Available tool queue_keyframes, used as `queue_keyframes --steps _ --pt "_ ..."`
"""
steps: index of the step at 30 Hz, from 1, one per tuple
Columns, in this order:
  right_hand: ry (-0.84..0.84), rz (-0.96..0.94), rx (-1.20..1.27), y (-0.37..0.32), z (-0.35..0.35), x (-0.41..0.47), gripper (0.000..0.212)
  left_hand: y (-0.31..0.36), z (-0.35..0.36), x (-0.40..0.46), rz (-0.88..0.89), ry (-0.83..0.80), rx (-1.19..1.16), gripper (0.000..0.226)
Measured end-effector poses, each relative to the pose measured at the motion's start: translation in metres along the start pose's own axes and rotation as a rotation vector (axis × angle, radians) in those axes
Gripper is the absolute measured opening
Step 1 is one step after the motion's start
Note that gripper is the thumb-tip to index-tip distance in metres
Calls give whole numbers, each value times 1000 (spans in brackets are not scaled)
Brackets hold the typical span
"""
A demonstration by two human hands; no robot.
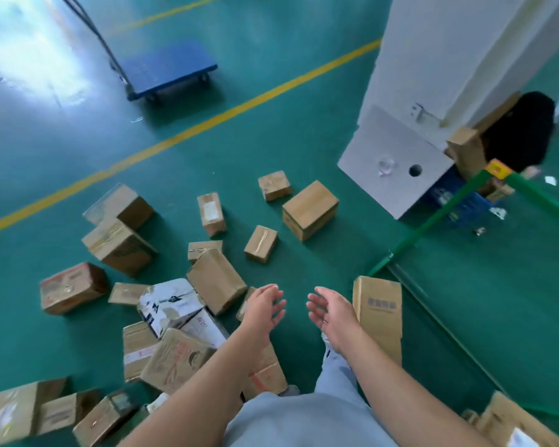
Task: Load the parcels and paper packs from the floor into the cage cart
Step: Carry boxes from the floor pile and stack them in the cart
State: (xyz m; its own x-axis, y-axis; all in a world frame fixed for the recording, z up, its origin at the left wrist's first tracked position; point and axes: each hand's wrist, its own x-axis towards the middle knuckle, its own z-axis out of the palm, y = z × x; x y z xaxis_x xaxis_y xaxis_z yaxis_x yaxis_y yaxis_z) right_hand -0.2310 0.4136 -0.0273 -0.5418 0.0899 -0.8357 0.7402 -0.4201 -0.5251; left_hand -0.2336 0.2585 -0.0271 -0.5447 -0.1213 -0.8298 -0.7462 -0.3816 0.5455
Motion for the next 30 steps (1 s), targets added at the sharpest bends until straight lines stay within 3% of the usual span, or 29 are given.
queue_keyframes --steps 11,17,30 --pt "-194 -15 -214 -199 42 110 17 107 118 70 114 158 -173 19" --pt "-216 43 -278 -248 51 150 20 144 161 99 96 200 -236 21" --pt "-30 173 -384 -337 86 304 18 226 224 261 -121 209 -285 13"
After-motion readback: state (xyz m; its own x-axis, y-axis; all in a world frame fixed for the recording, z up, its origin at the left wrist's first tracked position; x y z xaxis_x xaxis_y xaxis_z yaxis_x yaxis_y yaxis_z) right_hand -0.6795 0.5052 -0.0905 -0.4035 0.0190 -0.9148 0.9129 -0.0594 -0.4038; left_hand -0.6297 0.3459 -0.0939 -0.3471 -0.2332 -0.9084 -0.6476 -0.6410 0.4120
